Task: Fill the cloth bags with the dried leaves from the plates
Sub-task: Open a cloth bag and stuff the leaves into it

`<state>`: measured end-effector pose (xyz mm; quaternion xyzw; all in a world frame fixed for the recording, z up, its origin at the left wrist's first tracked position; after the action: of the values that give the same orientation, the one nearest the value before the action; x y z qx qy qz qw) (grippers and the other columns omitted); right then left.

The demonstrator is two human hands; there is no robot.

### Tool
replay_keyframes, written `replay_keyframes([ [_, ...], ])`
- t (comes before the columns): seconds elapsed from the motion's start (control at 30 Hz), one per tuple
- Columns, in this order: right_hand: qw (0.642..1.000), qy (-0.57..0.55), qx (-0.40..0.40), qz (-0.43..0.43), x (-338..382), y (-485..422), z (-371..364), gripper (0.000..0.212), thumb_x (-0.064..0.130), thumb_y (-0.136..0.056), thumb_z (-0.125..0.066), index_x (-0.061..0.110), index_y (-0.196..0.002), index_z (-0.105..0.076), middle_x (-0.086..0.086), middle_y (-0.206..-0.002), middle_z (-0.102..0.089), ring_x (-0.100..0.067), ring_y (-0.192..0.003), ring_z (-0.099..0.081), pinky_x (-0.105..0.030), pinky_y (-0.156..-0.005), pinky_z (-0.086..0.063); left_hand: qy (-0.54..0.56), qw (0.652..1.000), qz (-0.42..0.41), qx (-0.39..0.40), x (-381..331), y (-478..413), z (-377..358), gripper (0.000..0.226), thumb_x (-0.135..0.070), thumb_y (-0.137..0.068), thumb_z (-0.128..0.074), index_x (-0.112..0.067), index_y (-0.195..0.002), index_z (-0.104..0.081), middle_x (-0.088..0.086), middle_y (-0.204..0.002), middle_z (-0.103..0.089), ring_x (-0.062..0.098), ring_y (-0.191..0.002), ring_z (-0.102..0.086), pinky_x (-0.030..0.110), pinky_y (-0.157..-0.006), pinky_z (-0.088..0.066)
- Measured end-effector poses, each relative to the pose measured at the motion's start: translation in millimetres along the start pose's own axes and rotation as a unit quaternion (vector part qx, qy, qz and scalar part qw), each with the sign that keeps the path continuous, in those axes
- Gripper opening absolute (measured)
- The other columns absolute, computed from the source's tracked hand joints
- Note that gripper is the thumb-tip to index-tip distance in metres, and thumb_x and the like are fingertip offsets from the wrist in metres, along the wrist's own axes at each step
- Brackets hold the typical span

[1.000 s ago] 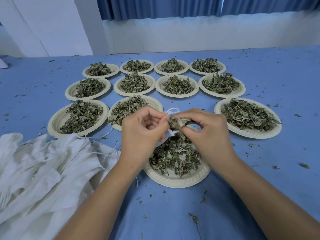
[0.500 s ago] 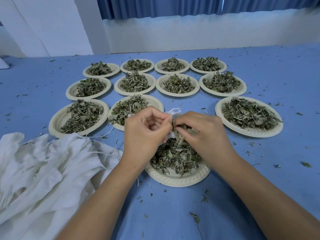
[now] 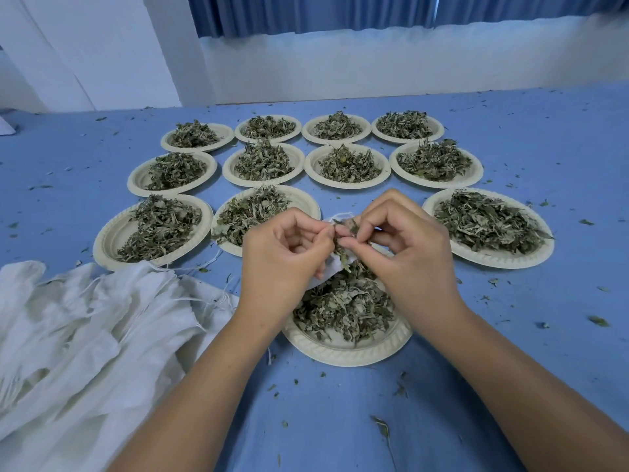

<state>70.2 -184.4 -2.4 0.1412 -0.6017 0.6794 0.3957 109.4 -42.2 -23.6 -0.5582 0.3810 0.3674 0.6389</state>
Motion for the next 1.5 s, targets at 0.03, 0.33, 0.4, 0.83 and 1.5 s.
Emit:
replay_keyframes([
  [0.03, 1.0, 0.011, -0.01, -0.001, 1, 0, 1, 0.02, -0.005, -0.074, -0.076, 0.002, -0.072, -0.057, -0.009, -0.078, -0.056, -0.012, -0.078, -0.065, -0.022, -0.074, -0.055, 0.002, 1.0, 0.001, -0.001, 0, 0, 0, 0.01, 0.001, -0.085, -0.069, -0.004, -0.077, -0.068, 0.004, -0.053, -0.062, 0.006, -0.04, -0.052, 0.014, -0.048, -0.044],
  [0.33, 1.0, 0.006, 0.001, -0.02, 1, -2, 3, 0.007, 0.001, -0.075, -0.078, 0.002, -0.08, -0.073, -0.006, -0.083, -0.068, -0.017, -0.07, -0.064, -0.031, -0.064, -0.054, 0.007, 1.0, 0.009, -0.001, -1, 1, -1, 0.013, 0.001, -0.085, -0.069, -0.006, -0.075, -0.067, 0.0, -0.051, -0.061, 0.006, -0.04, -0.052, 0.014, -0.048, -0.045],
  [0.4, 1.0, -0.002, 0.021, -0.022, 0, -2, 0, 0.011, -0.004, -0.079, -0.073, 0.002, -0.088, -0.074, -0.007, -0.089, -0.068, -0.014, -0.079, -0.067, -0.029, -0.072, -0.056, 0.015, 1.0, 0.013, -0.013, 0, 1, 1, 0.015, 0.001, -0.086, -0.069, -0.008, -0.074, -0.066, 0.0, -0.051, -0.061, 0.007, -0.04, -0.052, 0.015, -0.048, -0.045],
  [0.83, 0.984, 0.168, 0.019, 0.055, 12, -5, 6, 0.02, 0.014, -0.089, -0.051, 0.015, -0.093, -0.071, 0.014, -0.095, -0.066, -0.013, -0.103, -0.052, -0.048, -0.095, -0.033, 0.038, 0.998, 0.021, -0.048, 0, -1, 8, 0.015, 0.0, -0.087, -0.067, -0.006, -0.073, -0.066, -0.003, -0.049, -0.06, 0.005, -0.039, -0.051, 0.014, -0.044, -0.043],
  [1.5, 0.973, 0.203, 0.05, 0.093, 12, -4, -2, 0.01, 0.024, -0.08, -0.073, 0.015, -0.077, -0.07, 0.011, -0.076, -0.064, -0.013, -0.098, -0.053, -0.039, -0.098, -0.021, 0.027, 0.999, 0.011, -0.029, -1, -1, 6, 0.015, 0.0, -0.086, -0.069, -0.008, -0.074, -0.066, 0.006, -0.054, -0.063, 0.009, -0.04, -0.053, 0.017, -0.046, -0.046],
])
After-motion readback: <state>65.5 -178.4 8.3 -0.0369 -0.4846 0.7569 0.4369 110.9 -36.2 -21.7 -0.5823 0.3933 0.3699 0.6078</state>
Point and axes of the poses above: each hand's wrist, its own y-axis away from the middle knuckle, its own z-axis out of the back of the hand, x = y × z, the point moved 7 cm from there along -y, towards the middle knuckle
